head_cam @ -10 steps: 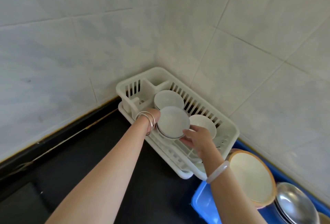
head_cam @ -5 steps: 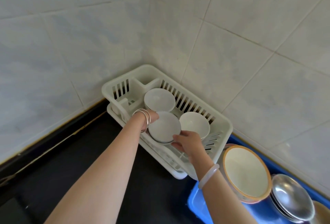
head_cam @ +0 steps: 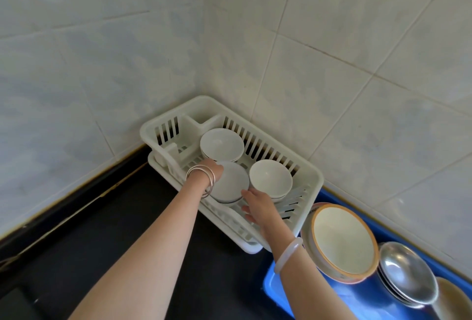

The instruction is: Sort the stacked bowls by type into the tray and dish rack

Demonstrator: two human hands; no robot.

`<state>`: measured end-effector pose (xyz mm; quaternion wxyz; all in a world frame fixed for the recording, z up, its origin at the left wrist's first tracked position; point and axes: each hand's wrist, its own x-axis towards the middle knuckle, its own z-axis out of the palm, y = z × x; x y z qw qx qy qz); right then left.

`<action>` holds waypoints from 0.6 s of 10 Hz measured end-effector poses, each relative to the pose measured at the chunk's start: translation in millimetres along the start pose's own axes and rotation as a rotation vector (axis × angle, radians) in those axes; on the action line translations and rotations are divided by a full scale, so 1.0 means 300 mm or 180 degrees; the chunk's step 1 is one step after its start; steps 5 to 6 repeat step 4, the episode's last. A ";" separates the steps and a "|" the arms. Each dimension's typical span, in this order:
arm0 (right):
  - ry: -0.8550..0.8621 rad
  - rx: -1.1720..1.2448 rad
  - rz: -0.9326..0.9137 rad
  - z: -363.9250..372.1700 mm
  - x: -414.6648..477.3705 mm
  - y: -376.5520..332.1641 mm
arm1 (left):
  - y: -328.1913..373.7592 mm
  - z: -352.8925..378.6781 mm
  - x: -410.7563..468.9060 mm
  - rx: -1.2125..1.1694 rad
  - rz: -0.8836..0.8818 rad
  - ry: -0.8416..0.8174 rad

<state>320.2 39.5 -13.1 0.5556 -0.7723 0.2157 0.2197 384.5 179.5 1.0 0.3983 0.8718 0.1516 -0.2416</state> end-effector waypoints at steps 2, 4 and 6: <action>-0.0065 -0.0284 -0.0130 0.006 -0.044 -0.024 | -0.003 -0.010 -0.012 -0.0246 0.0057 0.0072; 0.0208 0.0116 -0.0642 -0.101 -0.129 -0.031 | -0.028 0.012 -0.067 -0.0659 0.0113 0.0638; 0.0208 0.0116 -0.0642 -0.101 -0.129 -0.031 | -0.028 0.012 -0.067 -0.0659 0.0113 0.0638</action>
